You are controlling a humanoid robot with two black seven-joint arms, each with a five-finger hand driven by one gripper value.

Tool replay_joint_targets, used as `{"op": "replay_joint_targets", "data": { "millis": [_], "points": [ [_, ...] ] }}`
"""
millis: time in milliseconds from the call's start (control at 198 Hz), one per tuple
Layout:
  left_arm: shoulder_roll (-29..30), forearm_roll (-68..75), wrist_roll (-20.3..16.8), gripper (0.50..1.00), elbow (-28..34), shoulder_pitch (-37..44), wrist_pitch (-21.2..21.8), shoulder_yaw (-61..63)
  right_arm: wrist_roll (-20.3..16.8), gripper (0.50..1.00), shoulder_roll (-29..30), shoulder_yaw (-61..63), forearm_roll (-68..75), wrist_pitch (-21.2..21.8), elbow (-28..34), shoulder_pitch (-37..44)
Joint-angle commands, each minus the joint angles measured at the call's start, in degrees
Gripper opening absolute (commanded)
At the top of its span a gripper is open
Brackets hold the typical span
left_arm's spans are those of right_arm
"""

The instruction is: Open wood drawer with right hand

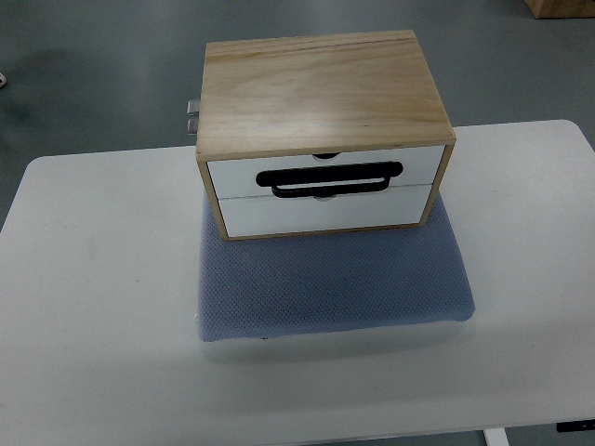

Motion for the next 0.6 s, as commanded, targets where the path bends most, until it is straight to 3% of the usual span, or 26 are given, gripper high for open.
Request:
{"op": "replay_joint_targets", "data": {
  "millis": [0,157,435,597],
  "points": [
    [0.00,0.00,0.00,1.000,0.05,0.00,0.00,0.00,0.49,0.944,-0.43,-3.52,-3.81,0.00,0.88,3.44],
    [0.00,0.00,0.00,1.000,0.05,0.00,0.00,0.00,0.49,0.944,-0.26,-3.78,-7.68,0.00,4.31,3.97],
    [0.00,0.00,0.00,1.000,0.05,0.00,0.00,0.00,0.23,0.944,-7.90,-3.34,-17.26,0.00,30.76,4.59],
    [0.00,0.00,0.00,1.000,0.05,0.00,0.00,0.00,0.23,0.944,-7.38,-3.34,-17.79,0.00,32.08,4.59]
  ]
}}
